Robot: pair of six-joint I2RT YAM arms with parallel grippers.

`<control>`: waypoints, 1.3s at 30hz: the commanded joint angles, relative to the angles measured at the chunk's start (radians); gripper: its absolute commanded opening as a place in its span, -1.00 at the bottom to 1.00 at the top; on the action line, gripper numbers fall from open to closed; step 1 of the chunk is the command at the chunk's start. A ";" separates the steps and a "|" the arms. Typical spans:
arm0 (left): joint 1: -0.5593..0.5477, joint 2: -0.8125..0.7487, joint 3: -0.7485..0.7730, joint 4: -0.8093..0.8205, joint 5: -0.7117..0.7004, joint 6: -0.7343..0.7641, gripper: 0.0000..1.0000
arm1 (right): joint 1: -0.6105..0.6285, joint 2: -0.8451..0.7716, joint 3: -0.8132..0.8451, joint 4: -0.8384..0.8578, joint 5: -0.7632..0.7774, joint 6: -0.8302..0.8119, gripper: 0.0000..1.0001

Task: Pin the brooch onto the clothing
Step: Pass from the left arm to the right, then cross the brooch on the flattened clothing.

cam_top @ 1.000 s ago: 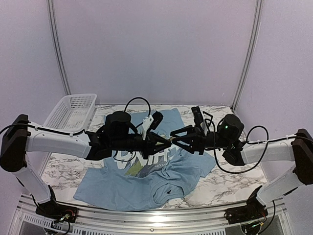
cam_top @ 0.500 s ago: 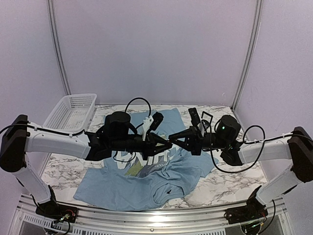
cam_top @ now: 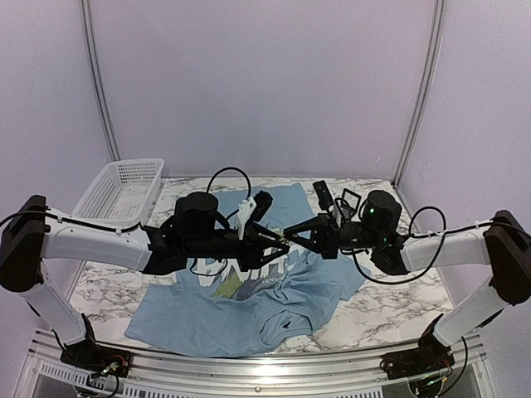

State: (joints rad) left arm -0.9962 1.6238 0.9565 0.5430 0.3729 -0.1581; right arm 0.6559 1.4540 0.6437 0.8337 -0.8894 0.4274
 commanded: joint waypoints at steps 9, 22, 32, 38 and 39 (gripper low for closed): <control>0.015 -0.059 -0.141 -0.117 -0.333 0.123 0.11 | -0.077 0.169 0.173 -0.443 0.008 -0.022 -1.00; -0.059 -0.044 -0.300 -0.260 -0.477 0.153 0.00 | 0.052 0.498 0.443 -0.631 0.008 0.000 -1.00; -0.060 -0.013 -0.322 -0.279 -0.489 0.349 -0.07 | 0.124 0.645 0.593 -0.753 -0.020 0.002 -1.00; -0.059 0.001 -0.346 -0.279 -0.398 0.395 -0.07 | 0.140 0.681 0.607 -0.731 -0.041 0.063 -1.00; -0.059 0.006 -0.346 -0.278 -0.389 0.399 -0.07 | 0.145 0.686 0.612 -0.730 -0.047 0.067 -1.00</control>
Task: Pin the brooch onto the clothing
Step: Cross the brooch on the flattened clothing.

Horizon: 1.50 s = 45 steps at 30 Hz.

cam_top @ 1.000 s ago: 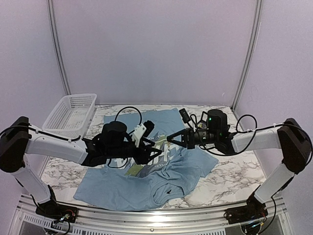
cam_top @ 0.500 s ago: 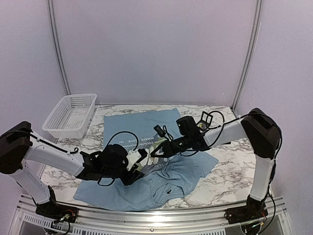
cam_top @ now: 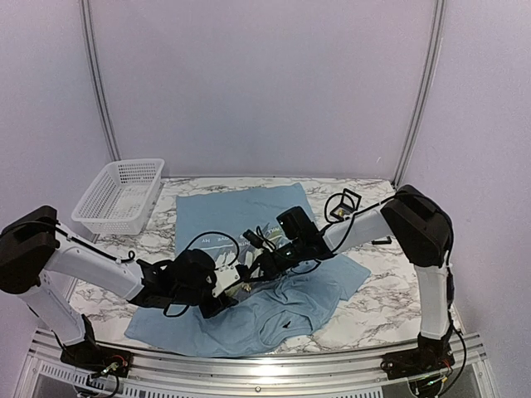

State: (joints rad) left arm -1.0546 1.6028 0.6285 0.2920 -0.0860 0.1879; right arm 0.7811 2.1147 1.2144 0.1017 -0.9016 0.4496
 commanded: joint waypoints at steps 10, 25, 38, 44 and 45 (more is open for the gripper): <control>0.011 -0.013 -0.024 -0.030 0.139 0.073 -0.05 | 0.029 0.010 0.095 -0.072 -0.025 0.018 -1.00; 0.032 0.052 0.009 -0.030 0.129 0.092 -0.26 | 0.041 0.031 0.112 -0.097 -0.029 0.023 -1.00; 0.032 0.036 0.025 -0.015 0.118 0.080 -1.00 | 0.043 0.078 0.142 -0.239 -0.049 -0.040 -1.00; 0.033 0.030 0.025 -0.004 0.122 0.070 -1.00 | 0.044 0.087 0.122 -0.229 -0.049 -0.036 -1.00; 0.033 0.027 0.025 -0.002 0.123 0.067 -1.00 | 0.044 0.087 0.121 -0.228 -0.048 -0.035 -1.00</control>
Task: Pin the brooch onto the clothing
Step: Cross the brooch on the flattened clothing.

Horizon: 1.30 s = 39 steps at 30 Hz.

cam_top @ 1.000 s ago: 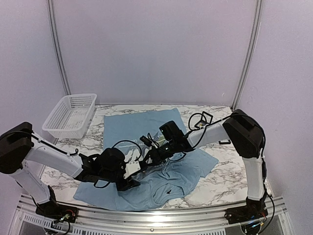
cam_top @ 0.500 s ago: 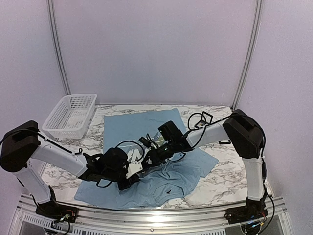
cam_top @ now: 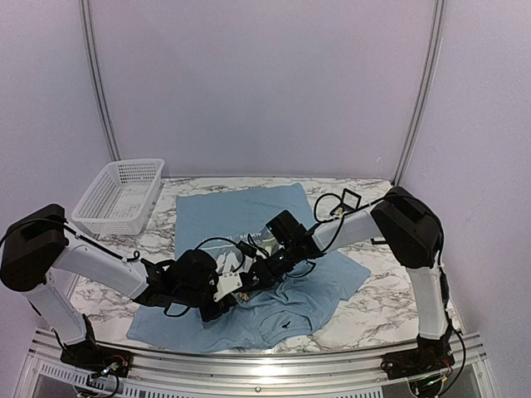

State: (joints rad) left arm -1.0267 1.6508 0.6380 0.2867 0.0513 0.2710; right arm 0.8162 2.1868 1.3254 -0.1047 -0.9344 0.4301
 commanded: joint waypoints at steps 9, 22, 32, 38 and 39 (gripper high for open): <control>0.005 -0.016 0.015 0.037 -0.081 -0.040 -1.00 | 0.028 -0.001 0.020 -0.049 -0.042 -0.032 -1.00; 0.011 0.006 0.045 0.048 -0.029 -0.110 -1.00 | 0.048 -0.038 0.021 -0.077 -0.084 -0.048 -1.00; 0.016 0.022 0.054 0.058 -0.035 -0.117 -1.00 | 0.066 -0.025 0.041 -0.121 -0.097 -0.078 -1.00; 0.017 0.027 0.039 0.058 -0.034 -0.121 -1.00 | 0.063 -0.041 0.039 -0.110 -0.118 -0.073 -1.00; 0.017 0.037 0.043 0.057 -0.035 -0.122 -1.00 | 0.063 -0.042 0.037 -0.110 -0.127 -0.073 -1.00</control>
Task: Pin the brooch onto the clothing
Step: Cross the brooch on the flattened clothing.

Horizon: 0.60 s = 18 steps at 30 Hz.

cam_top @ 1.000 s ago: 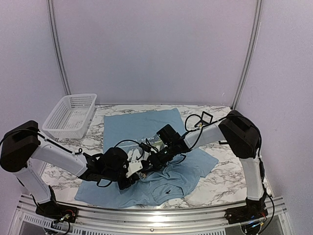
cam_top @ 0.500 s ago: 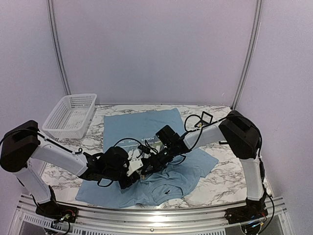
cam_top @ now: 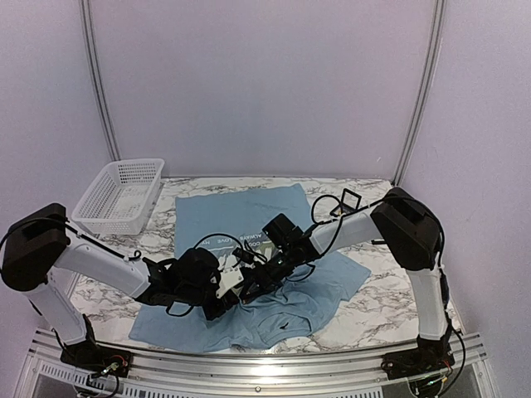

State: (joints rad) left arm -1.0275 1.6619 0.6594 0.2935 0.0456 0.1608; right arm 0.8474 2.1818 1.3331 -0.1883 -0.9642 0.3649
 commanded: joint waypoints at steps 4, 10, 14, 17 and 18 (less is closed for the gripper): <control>0.016 0.063 0.039 0.050 -0.089 -0.023 -1.00 | 0.032 -0.054 0.019 -0.017 -0.136 -0.004 -1.00; 0.017 0.079 0.040 0.046 -0.142 -0.023 -1.00 | 0.040 -0.067 0.009 -0.016 -0.166 -0.002 -1.00; 0.017 0.081 0.031 0.038 -0.122 -0.023 -1.00 | 0.041 -0.076 0.011 -0.013 -0.158 -0.002 -1.00; 0.017 0.069 0.020 0.038 -0.097 -0.033 -0.79 | 0.028 -0.071 0.000 -0.004 -0.142 0.008 -1.00; 0.017 0.060 0.017 0.039 -0.096 -0.039 -0.73 | 0.022 -0.070 -0.011 0.006 -0.126 0.021 -1.00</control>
State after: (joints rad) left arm -1.0302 1.6966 0.6781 0.3099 0.0196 0.1364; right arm 0.8406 2.1769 1.3300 -0.2001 -0.9592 0.3656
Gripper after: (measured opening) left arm 0.088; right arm 0.001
